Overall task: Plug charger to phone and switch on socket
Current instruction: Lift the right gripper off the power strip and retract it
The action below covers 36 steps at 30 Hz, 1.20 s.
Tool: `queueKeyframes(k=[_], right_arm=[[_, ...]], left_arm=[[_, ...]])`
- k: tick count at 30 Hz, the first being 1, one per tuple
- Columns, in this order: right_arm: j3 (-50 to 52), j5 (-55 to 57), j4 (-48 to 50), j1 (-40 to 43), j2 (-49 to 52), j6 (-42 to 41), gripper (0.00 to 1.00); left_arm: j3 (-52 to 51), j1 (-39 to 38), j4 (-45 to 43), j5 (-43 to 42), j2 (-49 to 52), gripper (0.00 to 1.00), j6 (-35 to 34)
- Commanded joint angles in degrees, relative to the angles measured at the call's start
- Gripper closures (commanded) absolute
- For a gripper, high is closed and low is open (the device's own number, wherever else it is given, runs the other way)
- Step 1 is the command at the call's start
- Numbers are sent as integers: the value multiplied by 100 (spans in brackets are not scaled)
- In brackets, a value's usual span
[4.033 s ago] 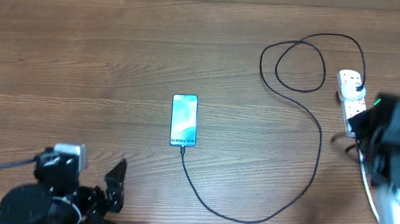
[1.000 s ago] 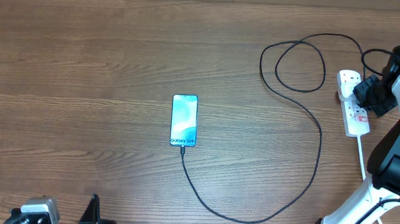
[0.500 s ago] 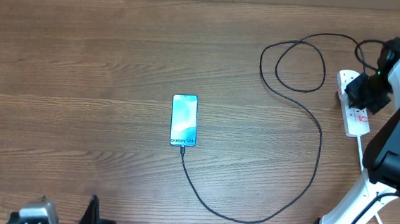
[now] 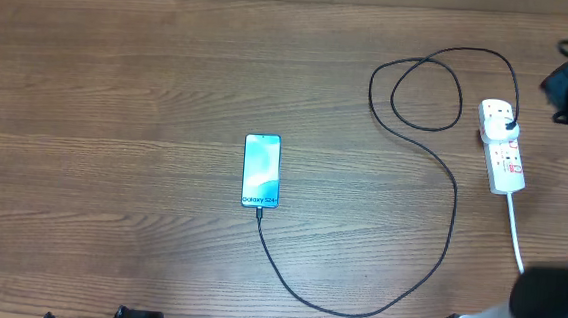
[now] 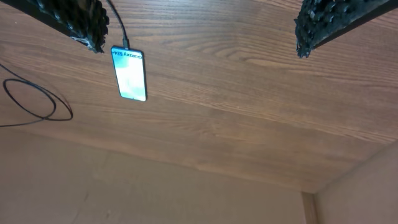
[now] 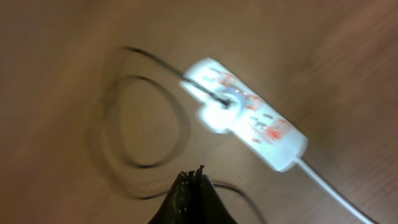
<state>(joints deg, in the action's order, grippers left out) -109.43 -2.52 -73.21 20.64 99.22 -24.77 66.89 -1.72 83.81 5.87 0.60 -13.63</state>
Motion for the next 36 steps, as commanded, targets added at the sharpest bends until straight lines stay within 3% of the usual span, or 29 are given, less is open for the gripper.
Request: queueKeyframes(k=[1, 8, 13, 27, 36], right_arm=[[-210, -1040, 483, 44, -1362, 59, 96], [-208, -1707, 2656, 37, -3517, -629, 96], [-208, -1709, 3202, 37, -4291, -627, 91], [-181, -1707, 2337, -693, -4988, -579, 89], [743, -1707, 2852, -1233, -5814, -562, 89]], left_arm=[[37, 42, -4, 57, -35, 0, -96], [37, 127, -2, 57, -35, 0, -96], [37, 127, -2, 57, -35, 0, -96], [37, 142, -50, 22, -35, 0, -125], [-702, 142, -2166, -83, -35, 1, -446]])
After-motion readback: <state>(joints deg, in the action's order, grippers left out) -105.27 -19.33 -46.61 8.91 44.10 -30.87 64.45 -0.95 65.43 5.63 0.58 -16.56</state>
